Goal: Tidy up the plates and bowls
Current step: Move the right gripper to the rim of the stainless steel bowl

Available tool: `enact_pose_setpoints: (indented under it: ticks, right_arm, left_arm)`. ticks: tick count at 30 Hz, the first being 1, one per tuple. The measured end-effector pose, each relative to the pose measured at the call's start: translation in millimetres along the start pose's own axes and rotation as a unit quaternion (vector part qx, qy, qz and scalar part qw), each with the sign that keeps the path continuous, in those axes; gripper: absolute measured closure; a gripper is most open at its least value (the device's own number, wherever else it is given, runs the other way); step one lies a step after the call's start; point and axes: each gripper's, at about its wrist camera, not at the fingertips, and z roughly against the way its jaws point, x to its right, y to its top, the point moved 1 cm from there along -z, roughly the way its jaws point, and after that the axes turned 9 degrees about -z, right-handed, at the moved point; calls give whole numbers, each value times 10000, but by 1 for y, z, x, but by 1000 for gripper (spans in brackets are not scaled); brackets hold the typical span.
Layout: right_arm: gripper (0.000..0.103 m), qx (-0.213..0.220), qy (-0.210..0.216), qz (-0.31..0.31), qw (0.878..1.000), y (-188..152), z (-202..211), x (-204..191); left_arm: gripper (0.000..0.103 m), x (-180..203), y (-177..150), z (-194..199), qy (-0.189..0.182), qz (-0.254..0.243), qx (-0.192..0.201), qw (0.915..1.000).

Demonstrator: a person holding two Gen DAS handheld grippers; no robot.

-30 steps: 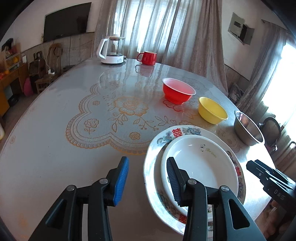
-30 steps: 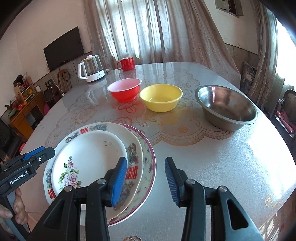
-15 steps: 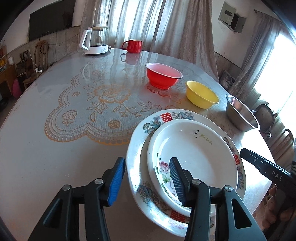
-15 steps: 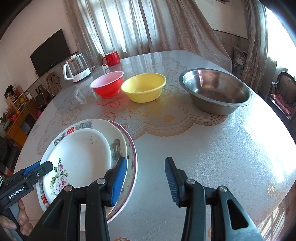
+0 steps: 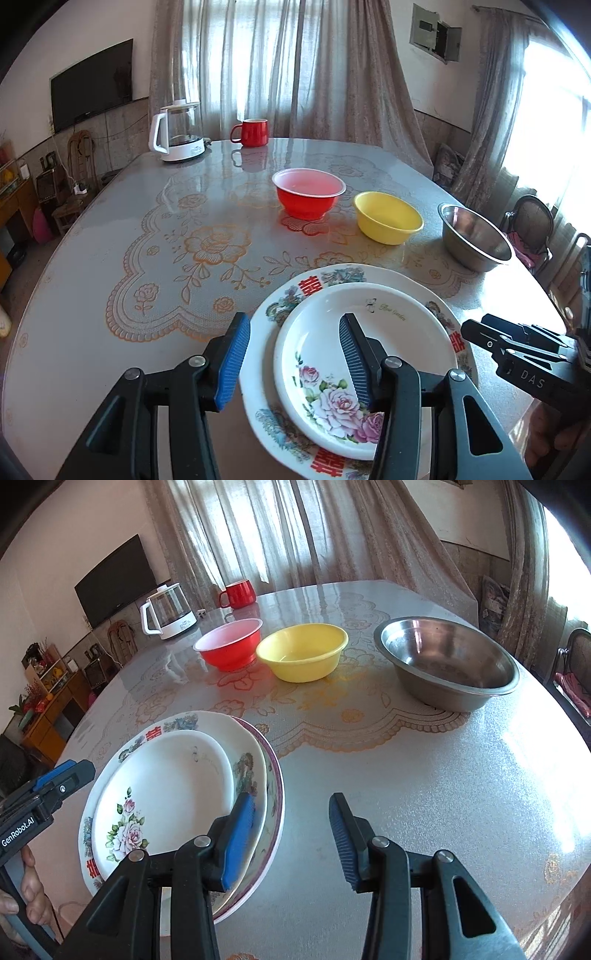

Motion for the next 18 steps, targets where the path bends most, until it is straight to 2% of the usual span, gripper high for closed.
enact_pose_setpoints:
  ticks: [6, 15, 18]
  right_arm:
    - [60, 111, -153, -27, 9998, 11, 12, 11]
    - [63, 313, -165, -468, 9983, 24, 31, 51]
    - [69, 344, -262, -661, 9969, 29, 35, 67]
  left_arm:
    - [52, 27, 16, -12, -256, -392, -137, 9988]
    - [52, 60, 32, -27, -477, -682, -219, 9963]
    - [51, 68, 35, -31, -543, -748, -251, 9954]
